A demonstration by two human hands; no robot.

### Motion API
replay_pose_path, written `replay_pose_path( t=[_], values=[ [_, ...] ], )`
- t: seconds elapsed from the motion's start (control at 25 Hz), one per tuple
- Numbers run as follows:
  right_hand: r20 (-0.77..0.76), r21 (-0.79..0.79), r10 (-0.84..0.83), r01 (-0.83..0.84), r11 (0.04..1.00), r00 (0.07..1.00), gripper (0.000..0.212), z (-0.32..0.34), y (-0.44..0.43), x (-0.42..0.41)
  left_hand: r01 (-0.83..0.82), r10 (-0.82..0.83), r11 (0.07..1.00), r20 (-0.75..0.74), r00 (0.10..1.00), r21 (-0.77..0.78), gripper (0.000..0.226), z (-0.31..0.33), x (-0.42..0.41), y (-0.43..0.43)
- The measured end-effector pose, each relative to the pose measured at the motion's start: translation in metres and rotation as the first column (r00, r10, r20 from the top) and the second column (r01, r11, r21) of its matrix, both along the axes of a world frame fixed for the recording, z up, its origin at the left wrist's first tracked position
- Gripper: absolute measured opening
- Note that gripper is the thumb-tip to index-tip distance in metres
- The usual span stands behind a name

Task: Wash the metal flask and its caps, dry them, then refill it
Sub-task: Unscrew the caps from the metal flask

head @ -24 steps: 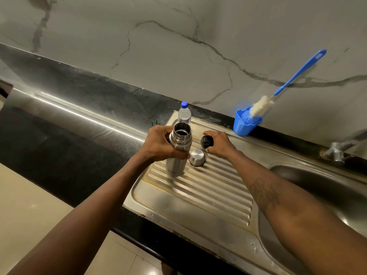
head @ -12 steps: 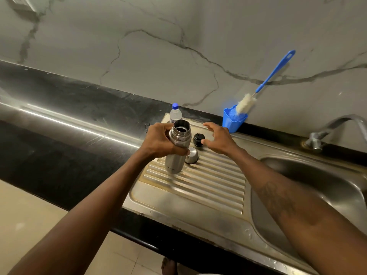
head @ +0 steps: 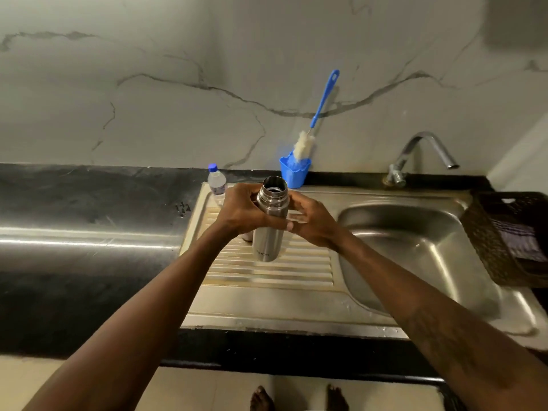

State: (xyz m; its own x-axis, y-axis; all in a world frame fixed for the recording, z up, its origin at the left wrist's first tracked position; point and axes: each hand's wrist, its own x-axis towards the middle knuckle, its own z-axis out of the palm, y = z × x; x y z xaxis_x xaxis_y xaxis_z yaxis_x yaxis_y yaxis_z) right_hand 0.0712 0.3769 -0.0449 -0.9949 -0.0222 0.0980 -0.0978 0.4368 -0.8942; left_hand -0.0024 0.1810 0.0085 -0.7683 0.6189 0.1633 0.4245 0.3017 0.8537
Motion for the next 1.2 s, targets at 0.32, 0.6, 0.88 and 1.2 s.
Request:
replay_pose_path(
  t=[0.32, 0.6, 0.88, 1.2],
  values=[
    [0.079, -0.208, -0.321, 0.331, 0.921, 0.944, 0.062, -0.015, 0.040, 0.088, 0.058, -0.059, 0.982, 0.000, 0.998, -0.178, 0.053, -0.006, 0.047, 0.110],
    [0.204, -0.351, -0.454, 0.498, 0.793, 0.867, 0.054, -0.053, 0.115, 0.125, 0.160, -0.132, 0.904, 0.096, 0.987, -0.397, 0.065, -0.035, 0.076, 0.206],
    [0.408, -0.369, -0.407, 0.556, 0.745, 0.817, 0.067, -0.076, 0.165, 0.141, 0.311, -0.077, 0.904, 0.602, 0.795, -0.294, 0.051, -0.089, 0.099, 0.237],
    [0.548, -0.503, -0.342, 0.627, 0.595, 0.764, 0.033, -0.087, 0.169, 0.144, 0.337, -0.016, 0.781, 0.524, 0.851, -0.525, 0.057, -0.118, 0.081, 0.277]
  ],
)
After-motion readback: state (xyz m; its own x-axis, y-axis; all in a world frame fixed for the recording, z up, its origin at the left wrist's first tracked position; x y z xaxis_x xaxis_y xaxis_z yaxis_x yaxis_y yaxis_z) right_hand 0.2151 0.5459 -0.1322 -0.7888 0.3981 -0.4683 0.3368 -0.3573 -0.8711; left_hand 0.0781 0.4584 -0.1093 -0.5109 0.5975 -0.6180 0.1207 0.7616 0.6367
